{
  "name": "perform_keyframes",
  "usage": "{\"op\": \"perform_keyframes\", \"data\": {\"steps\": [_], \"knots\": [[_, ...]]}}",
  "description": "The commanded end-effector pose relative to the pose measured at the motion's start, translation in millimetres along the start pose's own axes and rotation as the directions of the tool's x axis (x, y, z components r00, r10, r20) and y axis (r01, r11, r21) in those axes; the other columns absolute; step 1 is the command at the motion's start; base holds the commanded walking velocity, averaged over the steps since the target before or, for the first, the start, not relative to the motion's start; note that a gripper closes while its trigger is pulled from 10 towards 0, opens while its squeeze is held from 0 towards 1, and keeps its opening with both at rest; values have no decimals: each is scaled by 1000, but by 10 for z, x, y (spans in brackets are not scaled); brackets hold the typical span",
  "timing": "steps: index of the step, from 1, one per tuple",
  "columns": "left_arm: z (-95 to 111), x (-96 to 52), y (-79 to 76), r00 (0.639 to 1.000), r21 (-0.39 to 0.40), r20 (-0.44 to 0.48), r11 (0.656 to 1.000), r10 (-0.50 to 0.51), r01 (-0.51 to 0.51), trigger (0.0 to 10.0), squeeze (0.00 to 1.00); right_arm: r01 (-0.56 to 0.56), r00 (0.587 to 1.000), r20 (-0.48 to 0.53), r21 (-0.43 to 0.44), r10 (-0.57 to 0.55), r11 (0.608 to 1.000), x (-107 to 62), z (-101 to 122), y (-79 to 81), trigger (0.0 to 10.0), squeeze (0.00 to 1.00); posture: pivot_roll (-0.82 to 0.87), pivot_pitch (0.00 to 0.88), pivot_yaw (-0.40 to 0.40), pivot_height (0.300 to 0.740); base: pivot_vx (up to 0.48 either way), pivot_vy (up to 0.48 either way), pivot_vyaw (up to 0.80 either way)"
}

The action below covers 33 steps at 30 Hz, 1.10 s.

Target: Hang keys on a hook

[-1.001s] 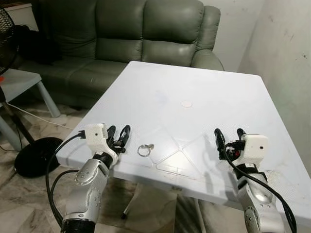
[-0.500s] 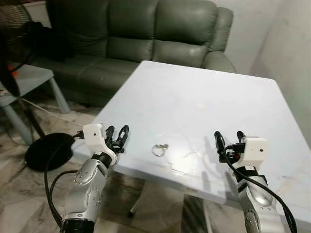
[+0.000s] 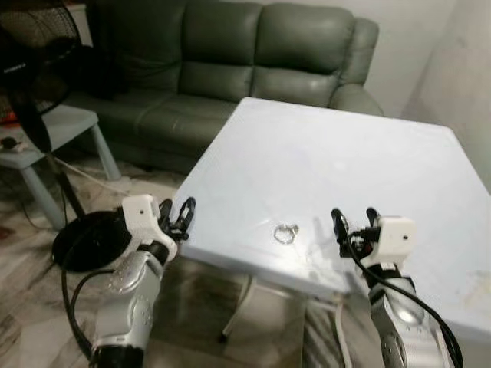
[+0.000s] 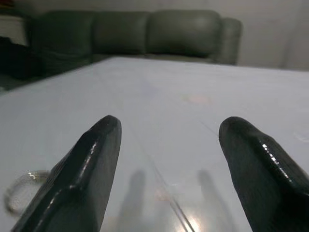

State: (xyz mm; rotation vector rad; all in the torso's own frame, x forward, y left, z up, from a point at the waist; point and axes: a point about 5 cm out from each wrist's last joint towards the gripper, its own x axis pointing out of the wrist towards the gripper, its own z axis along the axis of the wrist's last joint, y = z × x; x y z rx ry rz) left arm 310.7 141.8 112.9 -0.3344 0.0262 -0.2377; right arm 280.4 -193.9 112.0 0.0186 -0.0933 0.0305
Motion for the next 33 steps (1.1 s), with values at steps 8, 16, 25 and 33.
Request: {"op": "perform_keyframes", "data": {"steps": [8, 16, 25, 33], "knots": [[83, 19, 52, 999, 6, 33, 1000, 19, -19, 10000, 0, -29, 999, 35, 5, 29, 1000, 58, 86, 62, 10000, 0, 42, 0, -19, 740, 0, 240, 0], [83, 22, 44, 999, 7, 39, 1000, 20, -21, 10000, 0, -37, 999, 31, 0, 37, 999, 59, 86, 63, 10000, 0, 39, 0, -23, 740, 0, 0, 0], [75, 28, 41, 999, 2, 42, 1000, 19, -20, 10000, 0, -41, 999, 30, -5, 41, 999, 58, 85, 57, 10000, 0, 36, 0, -25, 740, 0, 0, 0], [76, 21, 30, 999, 7, 45, 1000, 16, -17, 10000, 0, -40, 999, 26, -11, 41, 999, 36, 78, 45, 10000, 0, 32, 0, -24, 740, 0, 0, 0]]}}
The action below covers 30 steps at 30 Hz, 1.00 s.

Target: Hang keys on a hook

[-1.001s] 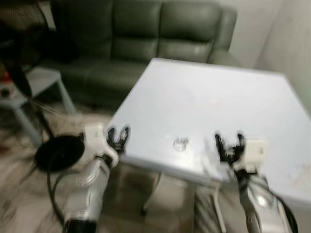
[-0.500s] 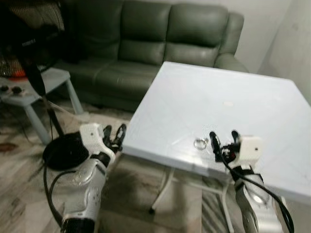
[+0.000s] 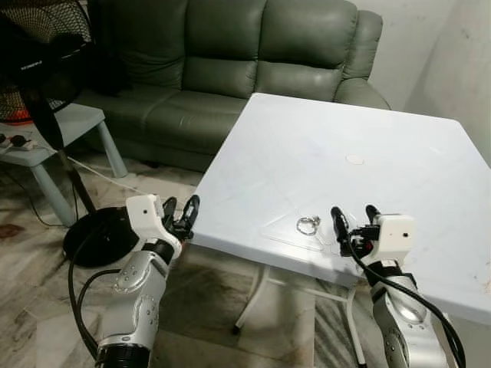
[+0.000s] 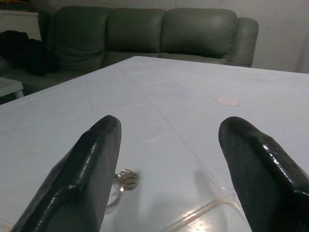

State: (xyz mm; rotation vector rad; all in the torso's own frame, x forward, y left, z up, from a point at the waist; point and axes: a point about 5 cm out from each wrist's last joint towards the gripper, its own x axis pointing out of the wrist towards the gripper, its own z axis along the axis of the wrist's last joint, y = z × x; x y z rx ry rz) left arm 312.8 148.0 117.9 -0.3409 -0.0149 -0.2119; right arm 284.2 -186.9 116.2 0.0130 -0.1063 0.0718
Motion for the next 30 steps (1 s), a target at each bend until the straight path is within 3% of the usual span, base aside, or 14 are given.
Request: {"op": "perform_keyframes", "data": {"steps": [1, 30], "knots": [[5, 12, -16, 1000, 9, 1, 1000, -2, 2, 10000, 0, 1, 1000, 13, -7, -1, 1000, -9, 40, -25, 10000, 0, 32, 0, -24, 740, 0, 0, 0], [3, -5, 2, 1000, -8, 10, 1000, 6, -6, 10000, 0, 2, 1000, 6, -18, -2, 1000, -23, 42, -44, 10000, 0, 29, 0, -32, 740, 0, 0, 0]]}}
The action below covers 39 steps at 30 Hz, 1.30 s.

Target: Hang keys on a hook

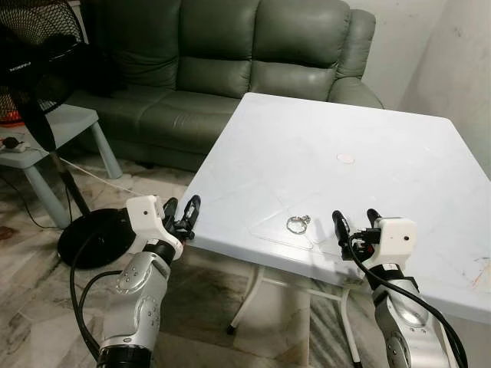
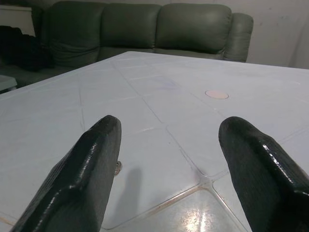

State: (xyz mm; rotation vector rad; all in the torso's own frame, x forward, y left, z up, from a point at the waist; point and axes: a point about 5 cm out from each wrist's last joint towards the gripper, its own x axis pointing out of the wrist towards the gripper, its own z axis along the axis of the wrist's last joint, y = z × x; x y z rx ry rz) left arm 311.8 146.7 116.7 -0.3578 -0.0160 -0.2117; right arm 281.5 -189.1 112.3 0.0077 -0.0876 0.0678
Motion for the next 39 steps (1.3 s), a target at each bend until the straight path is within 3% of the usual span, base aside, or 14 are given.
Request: {"op": "perform_keyframes", "data": {"steps": [1, 39], "knots": [[21, 3, 14, 1000, 8, 8, 1000, 5, -5, 10000, 0, -3, 1000, 25, -12, 3, 1000, 9, 78, -22, 10000, 0, 29, 0, -32, 740, 0, 0, 0], [64, 32, 25, 1000, 14, 11, 1000, 1, -1, 10000, 0, -6, 1000, 30, -14, 6, 1000, 21, 92, -3, 10000, 0, 25, 0, -25, 740, 0, 0, 0]]}}
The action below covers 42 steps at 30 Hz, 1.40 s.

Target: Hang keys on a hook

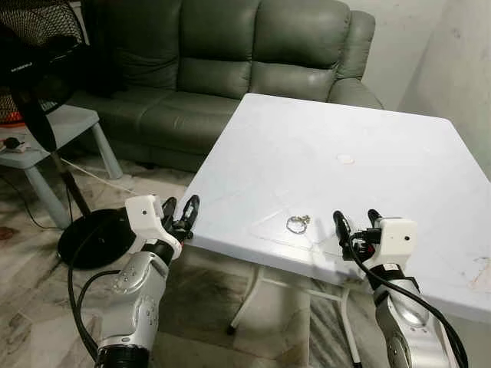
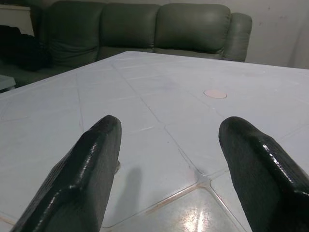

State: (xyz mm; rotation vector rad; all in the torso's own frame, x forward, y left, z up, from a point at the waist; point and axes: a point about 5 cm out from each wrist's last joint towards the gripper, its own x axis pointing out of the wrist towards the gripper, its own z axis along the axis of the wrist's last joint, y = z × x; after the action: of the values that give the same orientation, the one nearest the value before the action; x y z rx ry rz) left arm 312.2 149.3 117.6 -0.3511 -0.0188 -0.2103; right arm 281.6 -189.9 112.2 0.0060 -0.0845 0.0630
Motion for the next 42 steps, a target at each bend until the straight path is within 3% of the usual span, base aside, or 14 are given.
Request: {"op": "perform_keyframes", "data": {"steps": [1, 23, 42], "knots": [[31, 39, 3, 1000, 14, 1, 1000, -4, 4, 10000, 0, -2, 999, 37, -9, 3, 1000, 27, 99, -4, 10000, 0, 36, 0, -22, 740, 0, 0, 0], [122, 88, 7, 999, 39, 21, 999, -26, 25, 10000, 0, -1, 999, 45, 4, 1, 1000, 87, 97, 28, 10000, 0, 48, 0, -18, 740, 0, 0, 0], [75, 79, -39, 999, 50, 8, 998, -49, 49, 10000, 0, 0, 999, 47, 3, 0, 1000, 82, 99, 16, 10000, 0, 48, 0, -20, 740, 0, 0, 0]]}}
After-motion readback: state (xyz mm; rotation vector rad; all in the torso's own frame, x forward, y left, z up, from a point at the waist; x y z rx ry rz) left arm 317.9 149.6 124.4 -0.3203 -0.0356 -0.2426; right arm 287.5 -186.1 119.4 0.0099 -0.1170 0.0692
